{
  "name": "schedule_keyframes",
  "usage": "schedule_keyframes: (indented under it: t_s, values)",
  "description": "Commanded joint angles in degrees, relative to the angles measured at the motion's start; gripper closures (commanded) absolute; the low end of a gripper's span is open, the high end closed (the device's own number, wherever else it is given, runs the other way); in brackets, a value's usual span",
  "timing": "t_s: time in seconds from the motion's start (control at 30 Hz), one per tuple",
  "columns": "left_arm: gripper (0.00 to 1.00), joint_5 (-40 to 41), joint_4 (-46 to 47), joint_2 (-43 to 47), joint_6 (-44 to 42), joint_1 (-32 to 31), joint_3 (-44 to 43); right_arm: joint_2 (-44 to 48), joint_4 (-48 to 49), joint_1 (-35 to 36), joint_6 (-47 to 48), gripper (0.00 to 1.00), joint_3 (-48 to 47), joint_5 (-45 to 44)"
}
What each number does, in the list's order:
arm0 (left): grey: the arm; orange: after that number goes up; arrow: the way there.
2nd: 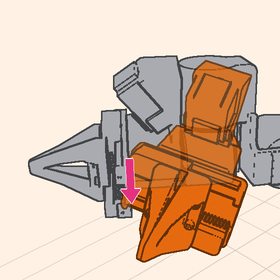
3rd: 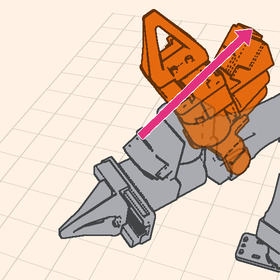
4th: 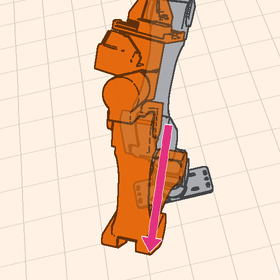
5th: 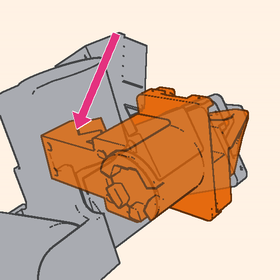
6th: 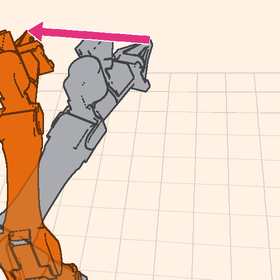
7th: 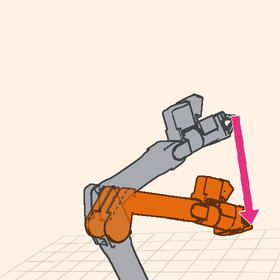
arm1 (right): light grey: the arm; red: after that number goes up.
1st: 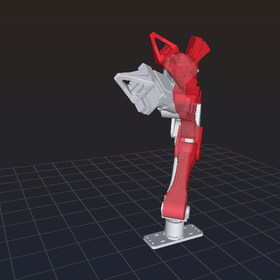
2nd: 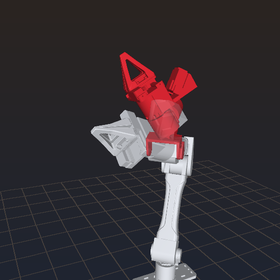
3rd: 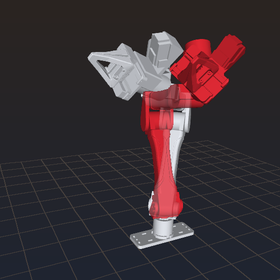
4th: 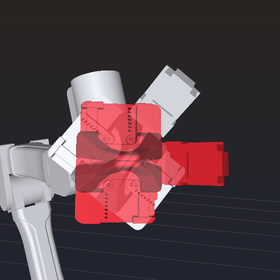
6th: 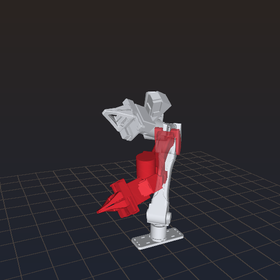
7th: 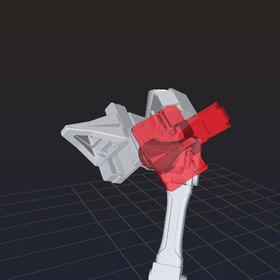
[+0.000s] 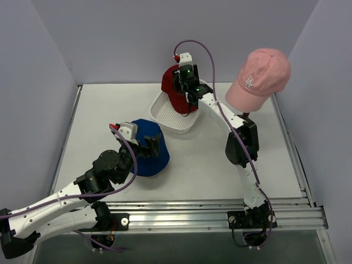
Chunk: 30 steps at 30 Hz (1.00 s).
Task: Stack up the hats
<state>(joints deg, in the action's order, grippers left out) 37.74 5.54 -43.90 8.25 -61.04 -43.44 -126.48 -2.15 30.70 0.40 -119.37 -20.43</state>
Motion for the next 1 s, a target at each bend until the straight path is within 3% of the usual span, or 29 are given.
schedule_keyframes:
  t_s: [0.0,0.43,0.97]
  values:
    - [0.06,0.6,3.3,-0.6,-0.8,-0.2,-0.3,-1.8,0.2,-2.0,2.0,0.46,-4.7,4.9]
    - [0.06,0.7,3.0,-3.8,-1.1,-0.2,-1.5,-7.0,4.3,-8.3,0.9,0.51,-4.6,14.8]
    - [0.06,1.9,3.3,-5.3,-2.0,-0.2,-1.7,-10.6,10.2,-9.2,2.8,0.51,-3.6,24.3]
